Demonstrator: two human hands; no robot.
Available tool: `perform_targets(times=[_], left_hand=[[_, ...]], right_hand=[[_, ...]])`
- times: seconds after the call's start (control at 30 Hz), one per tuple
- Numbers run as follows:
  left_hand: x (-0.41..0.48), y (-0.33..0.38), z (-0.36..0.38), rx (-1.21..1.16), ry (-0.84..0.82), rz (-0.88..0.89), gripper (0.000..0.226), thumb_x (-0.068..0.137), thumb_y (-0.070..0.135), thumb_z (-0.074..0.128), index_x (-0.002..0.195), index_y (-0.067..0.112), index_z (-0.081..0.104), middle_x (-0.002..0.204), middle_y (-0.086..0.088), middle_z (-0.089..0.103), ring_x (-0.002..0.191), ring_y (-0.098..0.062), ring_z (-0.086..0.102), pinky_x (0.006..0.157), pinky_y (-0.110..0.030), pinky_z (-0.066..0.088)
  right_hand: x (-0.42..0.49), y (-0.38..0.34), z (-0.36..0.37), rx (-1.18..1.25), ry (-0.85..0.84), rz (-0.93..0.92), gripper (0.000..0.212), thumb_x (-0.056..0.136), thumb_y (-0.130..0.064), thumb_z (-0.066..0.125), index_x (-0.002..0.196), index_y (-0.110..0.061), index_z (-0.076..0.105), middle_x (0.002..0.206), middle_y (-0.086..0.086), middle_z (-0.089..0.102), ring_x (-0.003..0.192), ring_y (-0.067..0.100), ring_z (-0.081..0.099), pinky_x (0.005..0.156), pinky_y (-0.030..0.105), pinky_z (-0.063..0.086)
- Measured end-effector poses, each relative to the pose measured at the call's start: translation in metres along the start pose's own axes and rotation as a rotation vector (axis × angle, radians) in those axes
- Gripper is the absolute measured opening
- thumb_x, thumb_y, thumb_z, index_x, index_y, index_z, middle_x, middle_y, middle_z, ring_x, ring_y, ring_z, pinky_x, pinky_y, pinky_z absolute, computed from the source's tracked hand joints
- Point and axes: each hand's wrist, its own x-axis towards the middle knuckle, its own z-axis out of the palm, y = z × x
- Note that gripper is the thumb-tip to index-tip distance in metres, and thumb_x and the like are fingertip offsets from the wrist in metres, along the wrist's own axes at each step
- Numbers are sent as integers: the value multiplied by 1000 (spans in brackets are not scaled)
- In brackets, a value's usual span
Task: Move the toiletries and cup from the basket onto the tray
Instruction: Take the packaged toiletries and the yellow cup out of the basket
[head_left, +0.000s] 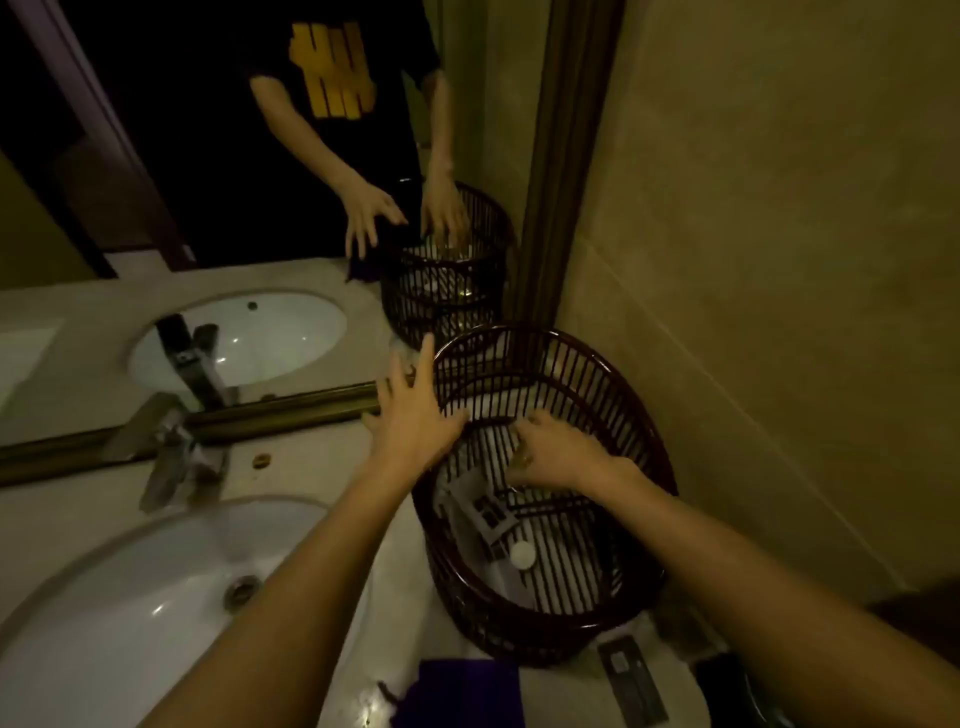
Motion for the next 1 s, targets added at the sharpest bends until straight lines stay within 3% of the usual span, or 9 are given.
perform_targets(times=[0.1,0.2,0.33,0.43,0.6,0.77,0.87,0.9,1.0], left_hand=[[-6,-7,8,-322,-33,-93,88,83,30,62,154,31,10,148,-22,37,131,-43,42,101,-53,42],[-7,-11,10,-476,-4,-54,67,92,18,56,150,26,24,130,-12,59,116,-30,56,87,-32,42],[-2,-15,14,-483,4,-45,66,94,31,57,151,26,23,124,-6,62,100,-13,55,83,-27,40],[0,-19,18,-459,18,-27,72,94,30,60,153,25,19,122,-6,64,97,-12,57,81,-26,43],[3,-25,24,-426,34,-44,77,92,14,57,155,25,14,121,-10,64,103,-22,61,82,-29,46],[1,-23,22,-460,41,-42,72,94,27,58,154,26,18,124,-10,64,107,-25,61,83,-28,43],[-1,-21,16,-507,17,-20,70,94,28,58,153,28,21,132,-6,61,115,-24,58,87,-26,41],[-1,-21,14,-551,-5,-27,70,93,27,59,153,28,21,136,-4,58,120,-23,56,91,-28,43],[-3,-18,4,-851,-73,-186,74,87,52,62,151,36,27,144,3,52,127,-18,51,107,-43,42]], right_hand=[[7,2,20,-73,-228,112,65,83,-48,71,136,-15,54,140,10,51,124,30,53,101,42,50],[14,2,33,-88,-329,198,52,89,-42,68,129,-10,59,130,11,60,118,29,58,100,37,51],[39,-4,56,-52,-381,236,56,88,-51,66,127,-11,60,126,10,61,117,28,58,102,37,49],[54,-21,79,-97,-443,168,58,89,-59,58,121,-11,66,121,10,66,110,27,62,98,39,52],[62,-34,108,-212,-434,111,43,94,-39,56,127,-11,63,128,10,65,116,27,63,97,38,53],[64,-26,80,-166,-307,92,27,97,-22,57,117,-6,65,121,13,67,111,30,65,91,38,53],[50,-8,44,46,-147,136,7,90,-18,65,88,-12,66,94,8,70,96,28,70,80,38,57],[42,-2,32,201,-88,140,12,91,-17,66,83,-9,66,86,10,71,88,28,72,78,39,60],[6,1,-8,813,7,40,17,94,-14,69,98,2,71,91,23,75,75,26,77,67,37,64]])
